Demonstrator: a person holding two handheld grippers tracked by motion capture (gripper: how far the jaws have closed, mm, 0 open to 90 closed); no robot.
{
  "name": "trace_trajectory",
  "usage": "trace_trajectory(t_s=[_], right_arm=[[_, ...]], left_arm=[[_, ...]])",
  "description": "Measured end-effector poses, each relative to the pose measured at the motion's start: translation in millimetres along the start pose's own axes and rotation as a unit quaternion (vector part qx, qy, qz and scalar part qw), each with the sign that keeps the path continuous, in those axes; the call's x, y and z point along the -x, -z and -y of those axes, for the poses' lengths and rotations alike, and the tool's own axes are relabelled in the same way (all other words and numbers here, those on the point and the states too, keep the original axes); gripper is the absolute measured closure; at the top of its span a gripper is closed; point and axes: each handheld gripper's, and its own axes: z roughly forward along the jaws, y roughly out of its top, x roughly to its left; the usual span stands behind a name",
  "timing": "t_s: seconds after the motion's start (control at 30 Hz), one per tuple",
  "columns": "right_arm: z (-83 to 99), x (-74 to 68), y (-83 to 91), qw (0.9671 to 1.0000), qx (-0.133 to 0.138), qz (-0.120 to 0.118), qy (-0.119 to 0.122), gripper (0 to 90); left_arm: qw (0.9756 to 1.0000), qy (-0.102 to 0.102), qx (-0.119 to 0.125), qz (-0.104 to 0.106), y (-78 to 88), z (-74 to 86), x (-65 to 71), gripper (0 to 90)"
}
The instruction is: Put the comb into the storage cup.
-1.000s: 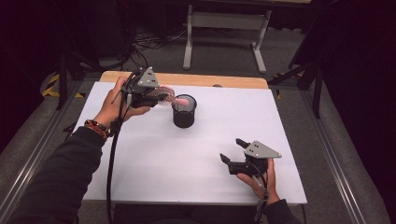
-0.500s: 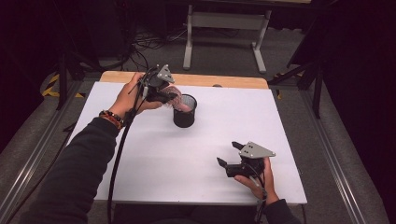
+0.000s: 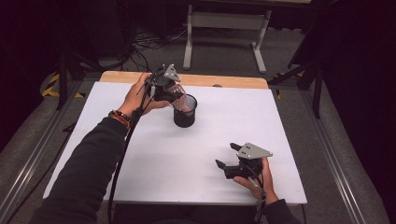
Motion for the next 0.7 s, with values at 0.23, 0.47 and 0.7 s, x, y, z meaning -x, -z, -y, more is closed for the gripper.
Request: trace_trajectory(t_s=[0.23,0.47,0.7], right_arm=[[1.3,0.3,-2.1,0.9999,-0.009,-0.005,0.0,18.7],[1.8,0.1,-3.3,0.9999,-0.011,-0.008,0.0,18.7],[1.8,-0.1,-3.5,0.9999,-0.011,-0.007,0.0,18.7]], left_arm=[[0.9994,-0.004,0.023,-0.026,-0.6,3.0,4.5,54.6],[0.9993,-0.003,0.03,-0.024,1.5,6.0,6.6,55.0],[0.9989,-0.004,0.042,-0.02,5.2,6.0,7.0,51.2]])
